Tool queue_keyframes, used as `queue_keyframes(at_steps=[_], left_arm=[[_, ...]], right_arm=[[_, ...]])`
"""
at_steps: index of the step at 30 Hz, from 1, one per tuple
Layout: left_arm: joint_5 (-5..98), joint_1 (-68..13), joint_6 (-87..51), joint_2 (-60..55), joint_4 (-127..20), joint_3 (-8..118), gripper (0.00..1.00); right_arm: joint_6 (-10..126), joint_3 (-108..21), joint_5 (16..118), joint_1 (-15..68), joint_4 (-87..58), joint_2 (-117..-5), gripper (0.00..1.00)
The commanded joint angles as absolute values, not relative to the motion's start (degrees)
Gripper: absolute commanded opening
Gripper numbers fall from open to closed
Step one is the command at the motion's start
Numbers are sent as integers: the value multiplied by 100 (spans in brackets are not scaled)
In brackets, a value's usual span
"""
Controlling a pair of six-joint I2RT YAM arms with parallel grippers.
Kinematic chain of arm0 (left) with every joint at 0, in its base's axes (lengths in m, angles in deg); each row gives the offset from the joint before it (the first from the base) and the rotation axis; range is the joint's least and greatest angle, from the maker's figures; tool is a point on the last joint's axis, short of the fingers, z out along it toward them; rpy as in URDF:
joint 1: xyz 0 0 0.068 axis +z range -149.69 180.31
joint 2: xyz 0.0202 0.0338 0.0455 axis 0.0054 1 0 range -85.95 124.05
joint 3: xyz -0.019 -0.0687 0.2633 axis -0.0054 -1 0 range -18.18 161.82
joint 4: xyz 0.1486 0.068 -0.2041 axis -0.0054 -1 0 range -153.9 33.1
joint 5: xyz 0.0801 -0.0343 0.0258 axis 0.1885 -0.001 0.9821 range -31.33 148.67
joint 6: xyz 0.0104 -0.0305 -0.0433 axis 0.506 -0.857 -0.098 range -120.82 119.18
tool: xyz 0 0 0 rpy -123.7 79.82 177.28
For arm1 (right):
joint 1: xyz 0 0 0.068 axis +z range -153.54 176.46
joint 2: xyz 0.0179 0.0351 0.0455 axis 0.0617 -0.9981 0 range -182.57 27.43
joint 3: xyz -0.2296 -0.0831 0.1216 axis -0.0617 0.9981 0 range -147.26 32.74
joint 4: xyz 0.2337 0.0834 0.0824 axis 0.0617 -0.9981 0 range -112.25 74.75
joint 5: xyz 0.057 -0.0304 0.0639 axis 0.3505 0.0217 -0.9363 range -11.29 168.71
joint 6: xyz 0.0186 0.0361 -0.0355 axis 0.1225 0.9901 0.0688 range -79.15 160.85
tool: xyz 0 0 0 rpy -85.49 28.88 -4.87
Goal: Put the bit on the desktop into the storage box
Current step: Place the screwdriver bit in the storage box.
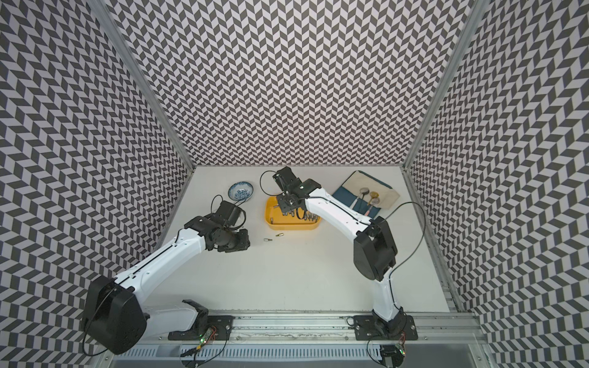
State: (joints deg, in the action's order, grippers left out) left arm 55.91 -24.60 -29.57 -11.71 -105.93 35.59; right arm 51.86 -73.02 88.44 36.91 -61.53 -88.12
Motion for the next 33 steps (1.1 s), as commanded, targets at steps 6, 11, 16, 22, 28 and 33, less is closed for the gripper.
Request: queue_keyframes(at_steps=[6, 11, 16, 22, 28, 33], left_arm=[[5892, -2811, -3186, -762, -9828, 3385, 39], [6006, -2884, -3109, -515, -9651, 3392, 40], [6061, -2890, -3033, -307, -9408, 3379, 41], [6074, -2912, -2925, 113, -9258, 3459, 41], [6072, -2931, -2743, 495, -9170, 3693, 41], [6169, -3006, -2614, 867, -9285, 3991, 40]], right_arm=[[5026, -7602, 8800, 3361, -6345, -9623, 0], [5074, -7656, 8672, 3250, -6451, -9893, 0], [5078, -7695, 8602, 3188, -6548, -10138, 0], [5078, -7713, 8609, 3123, -6622, -10298, 3], [5096, -7745, 8561, 3039, -6638, -10360, 6], [5087, -7833, 8552, 3012, -6693, -10431, 14]])
